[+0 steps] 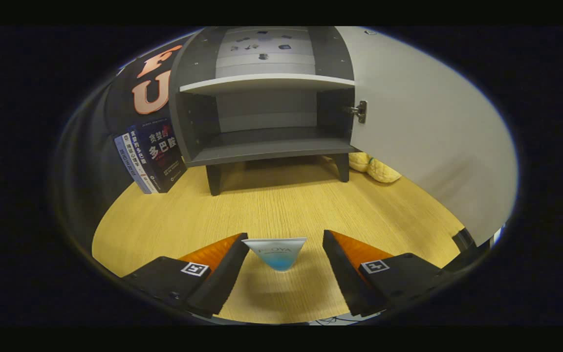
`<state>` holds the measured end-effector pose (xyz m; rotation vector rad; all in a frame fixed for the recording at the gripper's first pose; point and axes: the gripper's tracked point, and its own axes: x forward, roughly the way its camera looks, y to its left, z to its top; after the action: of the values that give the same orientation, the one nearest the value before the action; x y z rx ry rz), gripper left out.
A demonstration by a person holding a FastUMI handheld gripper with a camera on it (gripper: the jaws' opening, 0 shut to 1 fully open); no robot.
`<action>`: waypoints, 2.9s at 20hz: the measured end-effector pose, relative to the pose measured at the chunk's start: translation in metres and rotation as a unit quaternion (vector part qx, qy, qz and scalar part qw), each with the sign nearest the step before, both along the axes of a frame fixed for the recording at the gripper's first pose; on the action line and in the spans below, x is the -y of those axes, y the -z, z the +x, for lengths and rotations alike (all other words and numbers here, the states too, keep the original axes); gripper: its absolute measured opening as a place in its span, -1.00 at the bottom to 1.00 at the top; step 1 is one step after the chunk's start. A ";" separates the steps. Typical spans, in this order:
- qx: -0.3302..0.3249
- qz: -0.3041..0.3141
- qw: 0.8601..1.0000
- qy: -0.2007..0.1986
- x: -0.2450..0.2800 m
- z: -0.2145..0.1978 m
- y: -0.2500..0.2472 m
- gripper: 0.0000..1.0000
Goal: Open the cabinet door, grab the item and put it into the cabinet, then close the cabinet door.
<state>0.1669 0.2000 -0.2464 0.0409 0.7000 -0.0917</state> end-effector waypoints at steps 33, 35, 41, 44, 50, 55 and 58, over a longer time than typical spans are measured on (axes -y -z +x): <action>0.118 0.003 0.991 -0.057 -0.019 0.108 -0.164 0.20; 0.121 0.005 0.991 -0.056 -0.018 0.121 -0.172 0.21; 0.117 -0.002 0.992 -0.055 -0.014 0.155 -0.184 0.20; 0.098 -0.018 0.993 -0.057 -0.009 0.165 -0.179 0.20; 0.032 -0.025 0.997 -0.064 -0.005 0.166 -0.157 0.21; 0.038 -0.029 0.997 -0.059 -0.001 0.170 -0.158 0.21; 0.047 -0.031 0.997 -0.055 0.001 0.172 -0.162 0.30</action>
<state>0.3389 0.1992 -0.0848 -0.0519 0.6040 -0.0055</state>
